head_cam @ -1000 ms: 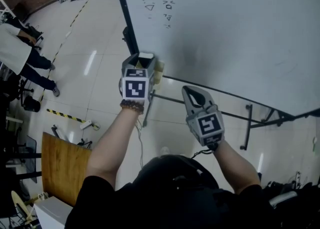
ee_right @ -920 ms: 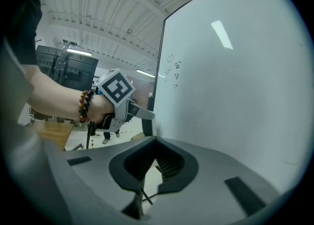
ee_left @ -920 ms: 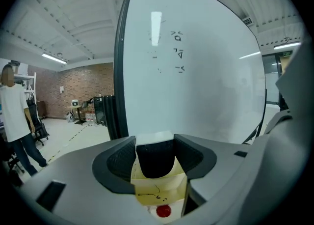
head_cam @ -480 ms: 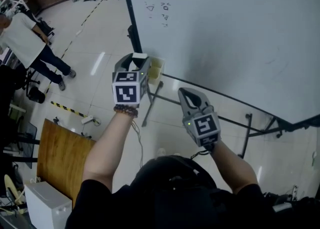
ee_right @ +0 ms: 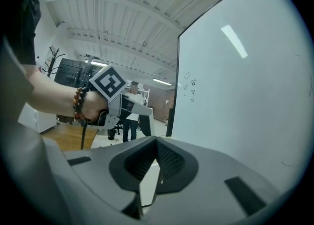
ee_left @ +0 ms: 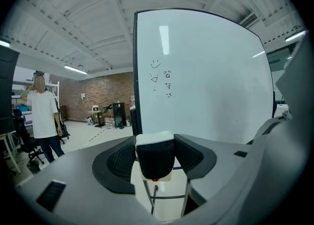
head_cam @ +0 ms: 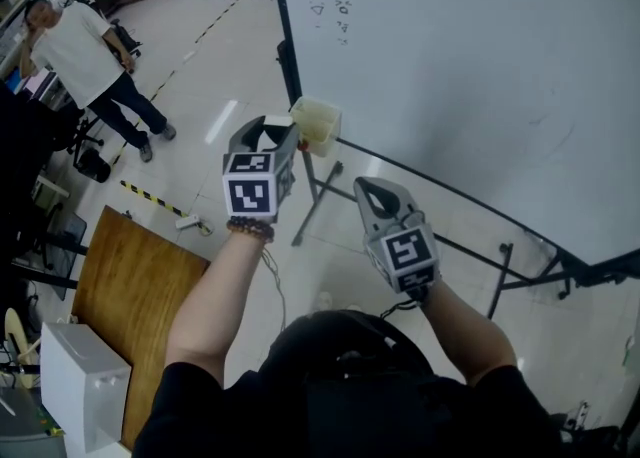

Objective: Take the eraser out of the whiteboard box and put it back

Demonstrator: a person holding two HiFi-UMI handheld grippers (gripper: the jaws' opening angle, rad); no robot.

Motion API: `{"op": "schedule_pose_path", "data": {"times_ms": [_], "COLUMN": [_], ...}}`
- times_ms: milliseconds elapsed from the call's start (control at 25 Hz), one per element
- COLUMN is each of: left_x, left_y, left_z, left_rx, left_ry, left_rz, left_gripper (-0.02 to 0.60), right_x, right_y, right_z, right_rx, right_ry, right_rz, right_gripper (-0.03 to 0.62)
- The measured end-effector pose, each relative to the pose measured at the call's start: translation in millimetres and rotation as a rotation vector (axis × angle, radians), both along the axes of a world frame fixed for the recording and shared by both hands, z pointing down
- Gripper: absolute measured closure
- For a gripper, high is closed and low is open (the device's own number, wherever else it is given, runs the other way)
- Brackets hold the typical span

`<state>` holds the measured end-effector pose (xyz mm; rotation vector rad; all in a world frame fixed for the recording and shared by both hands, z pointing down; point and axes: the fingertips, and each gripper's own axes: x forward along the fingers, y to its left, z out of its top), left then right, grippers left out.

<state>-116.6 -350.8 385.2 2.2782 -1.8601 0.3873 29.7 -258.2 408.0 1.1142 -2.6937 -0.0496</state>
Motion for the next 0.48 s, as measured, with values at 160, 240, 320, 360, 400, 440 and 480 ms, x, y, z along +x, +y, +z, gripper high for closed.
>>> {"op": "schedule_pose_path", "data": {"times_ms": [160, 240, 320, 360, 400, 440, 480], "left_x": [1, 3, 5, 6, 6, 6, 6], "left_y": [20, 30, 40, 46, 51, 56, 61], "left_z": [-7, -9, -12, -13, -14, -14, -14], "left_rx": [0.019, 0.029, 0.041, 0.045, 0.048, 0.051, 0.055], "left_ry": [-0.001, 0.001, 0.006, 0.01, 0.014, 0.019, 0.023], "left_rz": [-0.015, -0.014, -0.009, -0.006, -0.003, 0.001, 0.006], "left_gripper": [0.342, 0.342, 0.342, 0.342, 0.342, 0.342, 0.342], "right_x": [-1, -1, -1, -2, -3, -4, -5], "right_y": [9, 12, 13, 14, 14, 15, 16], "right_z": [2, 4, 5, 4, 5, 6, 7], "right_rx": [-0.01, -0.009, -0.01, -0.011, -0.012, -0.013, -0.016], "right_ry": [-0.025, -0.027, -0.038, -0.044, -0.046, -0.047, -0.048], "right_rz": [-0.021, -0.029, -0.032, -0.032, -0.034, -0.035, -0.034], "right_gripper": [0.576, 0.576, 0.576, 0.576, 0.576, 0.575, 0.576]}}
